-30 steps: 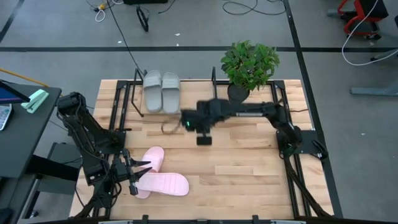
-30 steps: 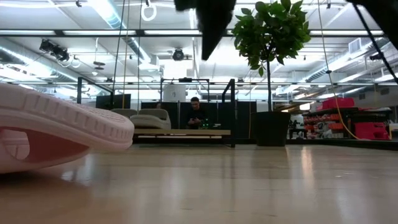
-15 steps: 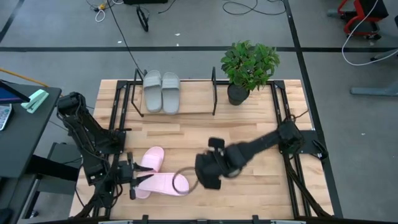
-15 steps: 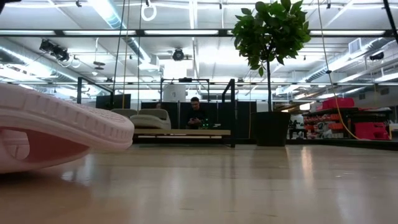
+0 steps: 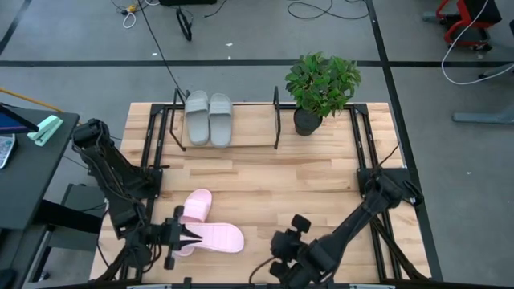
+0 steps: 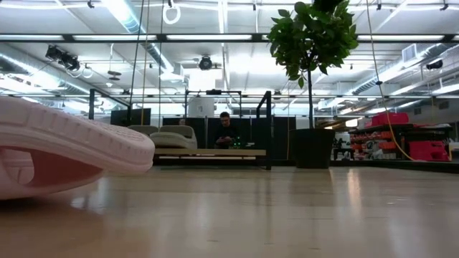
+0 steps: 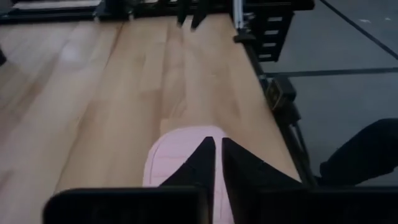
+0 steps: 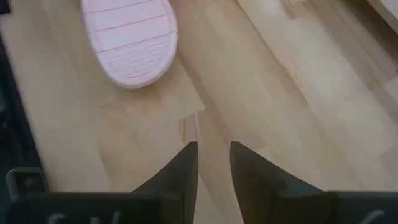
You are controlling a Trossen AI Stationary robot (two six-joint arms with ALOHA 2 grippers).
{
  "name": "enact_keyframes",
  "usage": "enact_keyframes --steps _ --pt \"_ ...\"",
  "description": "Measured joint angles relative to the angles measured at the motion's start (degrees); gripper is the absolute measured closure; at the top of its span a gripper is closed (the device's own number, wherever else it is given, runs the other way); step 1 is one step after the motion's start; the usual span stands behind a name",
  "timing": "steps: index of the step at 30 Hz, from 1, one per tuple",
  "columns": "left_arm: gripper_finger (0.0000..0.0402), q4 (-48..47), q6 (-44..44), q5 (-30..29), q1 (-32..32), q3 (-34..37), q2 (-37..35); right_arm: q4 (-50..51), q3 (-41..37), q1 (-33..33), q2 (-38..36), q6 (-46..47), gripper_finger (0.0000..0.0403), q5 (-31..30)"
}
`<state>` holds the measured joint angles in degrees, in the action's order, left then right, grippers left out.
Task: Pick and place slides into the shelf
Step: Put the bottom pink slipper on the shelf
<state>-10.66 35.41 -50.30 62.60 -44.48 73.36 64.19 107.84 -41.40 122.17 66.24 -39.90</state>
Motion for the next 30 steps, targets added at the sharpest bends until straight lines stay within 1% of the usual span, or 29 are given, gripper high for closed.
enact_keyframes --steps 1,3,7,9,10,12,15,18,20,22,27,30 --pt "0.0380 -0.3 -0.5 0.6 -0.2 -0.7 0.0 -3.7 -2.4 -0.2 0.0 1.7 0.0304 -1.4" --pt "0.0392 -1.7 -1.4 1.8 -0.2 -2.2 0.0 -10.5 -7.0 0.0 0.0 4.1 0.0304 -2.3" --pt "0.0394 -5.7 -0.2 3.1 0.3 -4.2 0.0 -23.1 -14.8 1.0 0.0 3.1 0.0304 -1.4" --pt "0.0387 -8.0 1.6 2.6 0.7 -4.7 0.0 -26.6 -16.8 1.4 0.0 -1.1 0.0304 -0.6" --pt "0.0383 -9.3 2.8 2.6 0.7 -4.7 0.0 -28.6 -17.4 1.6 0.0 -4.8 0.0304 -0.2" --pt "0.0379 -11.9 5.4 2.6 0.7 -4.7 0.0 -31.9 -18.2 2.0 0.0 -15.2 0.0304 1.7" --pt "0.0380 -14.2 9.3 2.5 1.0 -4.7 0.0 -32.5 -18.4 1.9 0.0 -32.1 0.0304 4.1" --pt "0.0388 -14.7 10.6 2.5 1.7 -4.7 0.0 -32.8 -18.4 2.7 0.0 -41.8 0.0302 5.8" --pt "0.0393 -14.7 11.0 2.5 2.1 -4.7 0.0 -33.2 -18.4 3.6 0.0 -47.4 0.0296 8.4" --pt "0.0396 -14.7 11.7 1.5 2.4 -4.7 0.0 -33.8 -18.4 4.9 0.0 -50.9 0.0287 11.8" --pt "0.0388 -14.7 12.0 -1.2 2.9 -4.7 0.0 -34.4 -18.4 8.1 -0.4 -52.2 0.0258 20.1" --pt "0.0380 -14.7 12.9 -1.3 2.9 -4.7 0.0 -35.0 -18.3 8.9 -0.4 -56.6 0.0241 22.3"
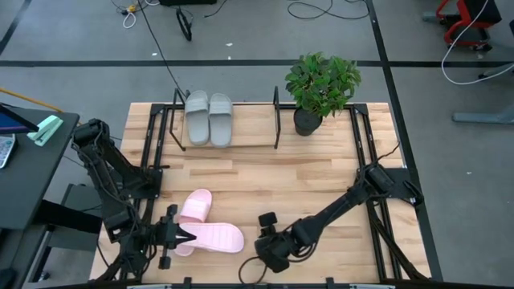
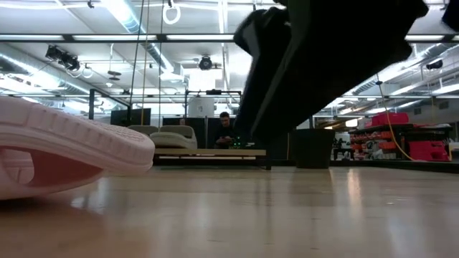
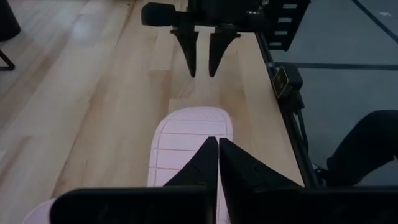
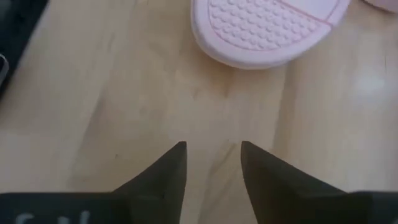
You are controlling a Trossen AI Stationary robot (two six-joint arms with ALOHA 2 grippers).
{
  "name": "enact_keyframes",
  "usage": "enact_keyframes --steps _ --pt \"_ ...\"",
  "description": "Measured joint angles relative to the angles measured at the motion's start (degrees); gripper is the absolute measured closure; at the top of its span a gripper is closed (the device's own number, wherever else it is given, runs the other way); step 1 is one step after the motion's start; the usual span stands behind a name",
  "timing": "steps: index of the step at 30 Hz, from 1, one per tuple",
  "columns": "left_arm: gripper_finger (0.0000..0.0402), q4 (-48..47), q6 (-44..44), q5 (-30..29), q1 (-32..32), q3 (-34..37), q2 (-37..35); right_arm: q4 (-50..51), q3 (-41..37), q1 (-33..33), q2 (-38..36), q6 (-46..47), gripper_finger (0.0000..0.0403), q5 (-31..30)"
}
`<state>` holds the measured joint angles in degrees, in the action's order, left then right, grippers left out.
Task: Pick and place slides into the shelf
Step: Put the bottom pink slipper on the shelf
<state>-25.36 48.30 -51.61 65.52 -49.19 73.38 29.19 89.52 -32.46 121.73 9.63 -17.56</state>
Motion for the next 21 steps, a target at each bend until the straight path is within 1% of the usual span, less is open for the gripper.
enact_keyframes --steps 5,7,11,13,15,17,21 --pt "0.0383 0.0 0.8 -1.7 0.0 0.0 0.0 -3.1 0.0 0.0 0.0 -11.3 0.0214 -0.2" --pt "0.0389 0.0 1.4 -2.9 0.0 0.0 0.0 -3.0 0.4 0.0 0.0 -14.2 0.0205 -0.6" --pt "0.0396 -0.4 4.9 -3.9 0.0 0.0 0.0 -2.7 1.3 -0.2 0.0 -14.3 0.0194 -2.8" --pt "0.0395 -2.4 7.2 -3.9 0.0 0.0 0.0 -2.4 1.7 -0.3 -0.1 -14.2 0.0192 -3.3" --pt "0.0389 -5.9 10.3 -3.7 -0.1 0.0 0.0 -2.9 1.9 -0.7 -0.3 -15.1 0.0193 -3.6" --pt "0.0382 -8.5 13.8 -3.2 -0.1 0.0 0.0 -2.4 1.9 -0.9 -0.5 -16.9 0.0194 -5.4" --pt "0.0372 -8.4 18.6 -3.1 -0.1 0.0 0.0 -2.5 1.9 -0.5 -1.2 -19.1 0.0197 -9.1"
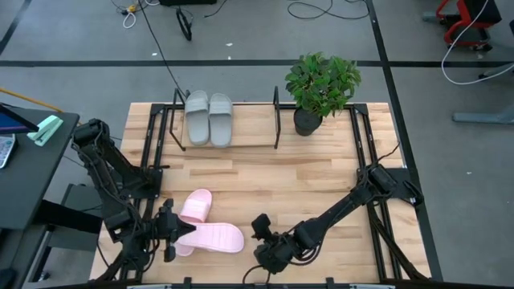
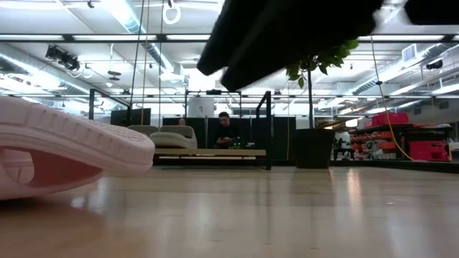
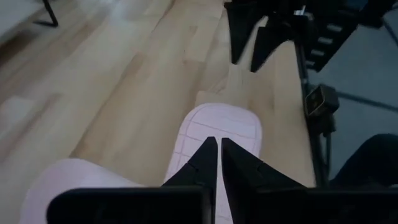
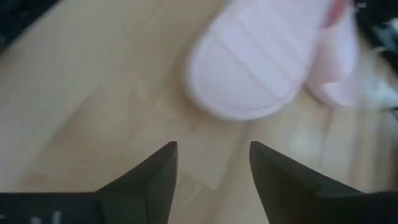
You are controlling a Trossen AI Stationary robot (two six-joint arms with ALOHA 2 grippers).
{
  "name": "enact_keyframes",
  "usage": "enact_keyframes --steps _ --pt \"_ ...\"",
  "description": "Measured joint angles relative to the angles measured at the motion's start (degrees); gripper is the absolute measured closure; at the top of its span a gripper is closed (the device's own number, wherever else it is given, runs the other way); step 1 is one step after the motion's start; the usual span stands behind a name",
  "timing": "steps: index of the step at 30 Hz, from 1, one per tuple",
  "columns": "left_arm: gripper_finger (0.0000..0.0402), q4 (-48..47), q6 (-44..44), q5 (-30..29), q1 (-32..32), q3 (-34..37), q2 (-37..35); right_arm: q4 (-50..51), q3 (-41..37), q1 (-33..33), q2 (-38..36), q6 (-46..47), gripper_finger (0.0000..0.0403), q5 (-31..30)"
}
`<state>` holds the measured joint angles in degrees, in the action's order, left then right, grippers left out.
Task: Pick and place slides into the shelf
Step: Put the bottom pink slipper on the shelf
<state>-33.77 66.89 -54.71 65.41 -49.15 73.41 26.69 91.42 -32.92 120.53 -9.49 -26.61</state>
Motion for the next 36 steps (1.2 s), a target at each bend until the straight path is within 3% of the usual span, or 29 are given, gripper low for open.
enact_keyframes --steps 4,7,14,22,27,36 --pt "0.0372 2.5 0.4 -1.2 0.0 0.0 0.7 -1.9 0.0 3.2 -0.4 4.1 0.0200 0.1" --pt "0.0379 3.6 1.3 -1.4 0.1 0.0 1.9 -4.9 0.0 6.3 -0.5 8.7 0.0202 3.9" --pt "0.0392 6.4 2.6 -1.5 0.9 0.0 4.3 -13.0 0.0 11.4 -0.5 11.3 0.0209 6.6" --pt "0.0385 10.0 2.5 -7.8 4.0 0.0 5.2 -19.6 0.0 19.6 -0.4 34.5 0.0211 17.8" --pt "0.0387 11.0 2.4 -10.5 5.7 0.0 5.5 -19.8 0.0 23.5 -0.3 42.0 0.0212 22.6" --pt "0.0389 20.5 -12.5 -16.2 6.5 0.0 5.4 -25.3 -0.1 26.9 2.2 49.0 0.0212 27.0"
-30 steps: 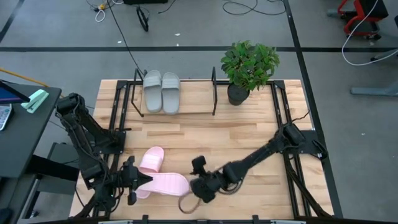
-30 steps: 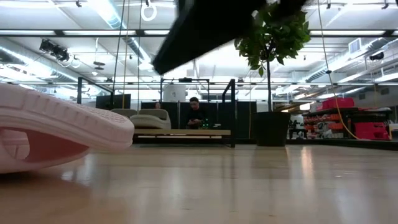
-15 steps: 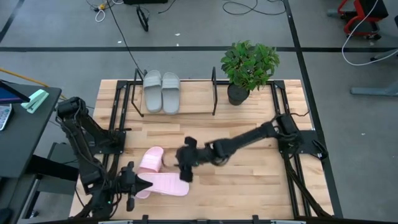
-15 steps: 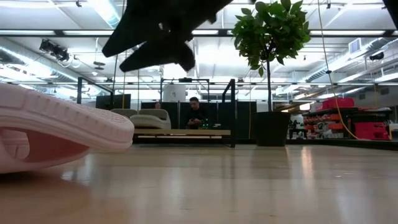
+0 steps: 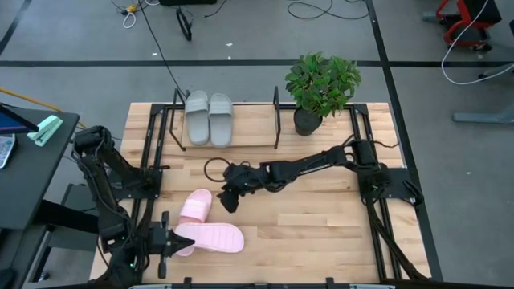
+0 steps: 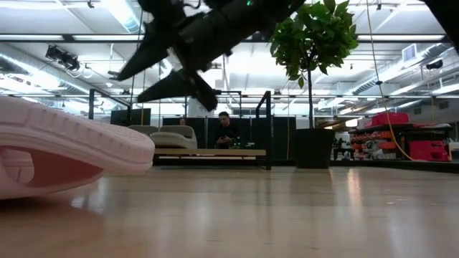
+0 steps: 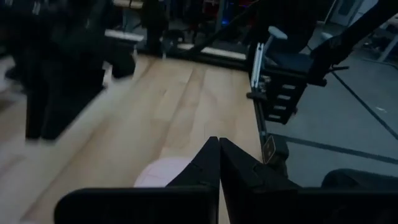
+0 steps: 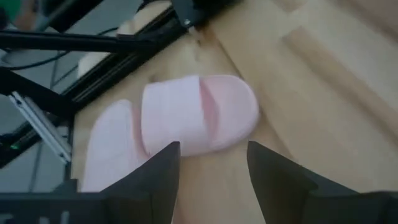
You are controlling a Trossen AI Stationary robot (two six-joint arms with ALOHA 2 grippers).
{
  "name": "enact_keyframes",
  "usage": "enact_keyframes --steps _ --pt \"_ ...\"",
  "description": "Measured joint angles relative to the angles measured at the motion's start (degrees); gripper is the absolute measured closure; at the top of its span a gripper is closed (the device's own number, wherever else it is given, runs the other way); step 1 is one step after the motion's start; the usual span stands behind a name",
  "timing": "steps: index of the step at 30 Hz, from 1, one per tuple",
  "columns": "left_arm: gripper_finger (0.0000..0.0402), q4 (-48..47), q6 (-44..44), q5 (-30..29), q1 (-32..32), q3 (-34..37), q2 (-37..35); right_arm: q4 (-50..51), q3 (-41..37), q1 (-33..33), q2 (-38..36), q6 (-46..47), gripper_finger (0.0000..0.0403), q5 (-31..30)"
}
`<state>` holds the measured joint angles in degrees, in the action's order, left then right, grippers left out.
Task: Pick and place slides into the shelf
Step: Put the bottom pink slipper on the shelf
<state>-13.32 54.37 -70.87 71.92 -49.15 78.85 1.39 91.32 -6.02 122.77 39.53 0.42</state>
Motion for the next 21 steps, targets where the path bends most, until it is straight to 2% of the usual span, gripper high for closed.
enact_keyframes --steps 6,8,13,21 --pt "0.0378 1.5 -3.1 -0.5 0.0 0.0 0.0 -1.8 0.1 1.2 2.6 3.4 0.0212 2.5" --pt "0.0380 1.6 -3.2 -0.5 0.0 0.0 0.0 -4.8 0.4 1.5 4.1 4.3 0.0212 3.1" --pt "0.0392 2.6 -5.2 -0.8 0.0 0.0 0.0 -4.9 1.3 2.1 5.6 5.2 0.0212 3.8" --pt "0.0383 2.7 -5.8 -0.7 0.1 0.0 -0.1 -1.7 11.6 2.2 11.9 2.7 0.0212 6.4"
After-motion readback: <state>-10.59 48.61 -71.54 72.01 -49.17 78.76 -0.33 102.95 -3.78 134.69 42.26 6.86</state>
